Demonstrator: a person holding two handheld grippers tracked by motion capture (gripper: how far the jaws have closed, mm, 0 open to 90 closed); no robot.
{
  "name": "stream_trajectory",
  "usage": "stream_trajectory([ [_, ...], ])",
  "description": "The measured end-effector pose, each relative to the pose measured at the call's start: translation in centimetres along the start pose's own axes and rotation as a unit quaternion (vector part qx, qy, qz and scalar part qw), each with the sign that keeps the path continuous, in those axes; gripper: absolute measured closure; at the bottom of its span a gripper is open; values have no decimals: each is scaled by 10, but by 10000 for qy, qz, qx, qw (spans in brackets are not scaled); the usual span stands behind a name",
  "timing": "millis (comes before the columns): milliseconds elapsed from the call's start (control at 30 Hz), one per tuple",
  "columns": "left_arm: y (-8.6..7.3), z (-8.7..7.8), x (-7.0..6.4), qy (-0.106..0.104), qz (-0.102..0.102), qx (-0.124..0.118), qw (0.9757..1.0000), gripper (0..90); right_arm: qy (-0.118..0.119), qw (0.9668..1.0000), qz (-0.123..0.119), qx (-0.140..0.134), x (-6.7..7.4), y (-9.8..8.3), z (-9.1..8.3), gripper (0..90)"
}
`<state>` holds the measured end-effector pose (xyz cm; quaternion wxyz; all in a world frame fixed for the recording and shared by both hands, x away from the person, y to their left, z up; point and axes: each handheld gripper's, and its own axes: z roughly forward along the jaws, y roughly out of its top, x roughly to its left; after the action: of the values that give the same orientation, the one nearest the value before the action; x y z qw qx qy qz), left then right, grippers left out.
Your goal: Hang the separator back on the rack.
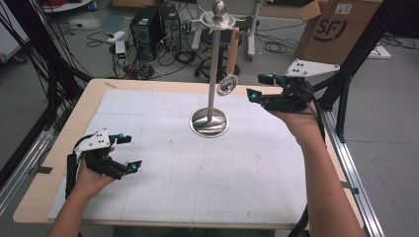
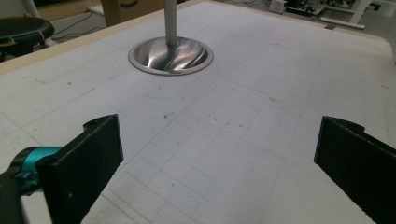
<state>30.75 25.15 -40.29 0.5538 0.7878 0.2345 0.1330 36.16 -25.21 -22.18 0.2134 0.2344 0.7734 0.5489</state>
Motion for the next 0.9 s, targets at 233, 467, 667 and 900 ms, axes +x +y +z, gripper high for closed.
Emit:
stream_trajectory([
  [233,0,0,0,-9,-11,-10,10000,18,88,9999,-43,-40,6,-11,-7,332],
  [467,0,0,0,-17,8,2,10000,18,142,9999,1,-64,10,-28,-12,316],
  [667,0,0,-1,-26,6,15,10000,18,103,9996,181,-176,9,-44,-16,299],
  [900,0,0,-1,-25,2,18,10000,18,119,9996,218,-141,12,-59,-17,290],
])
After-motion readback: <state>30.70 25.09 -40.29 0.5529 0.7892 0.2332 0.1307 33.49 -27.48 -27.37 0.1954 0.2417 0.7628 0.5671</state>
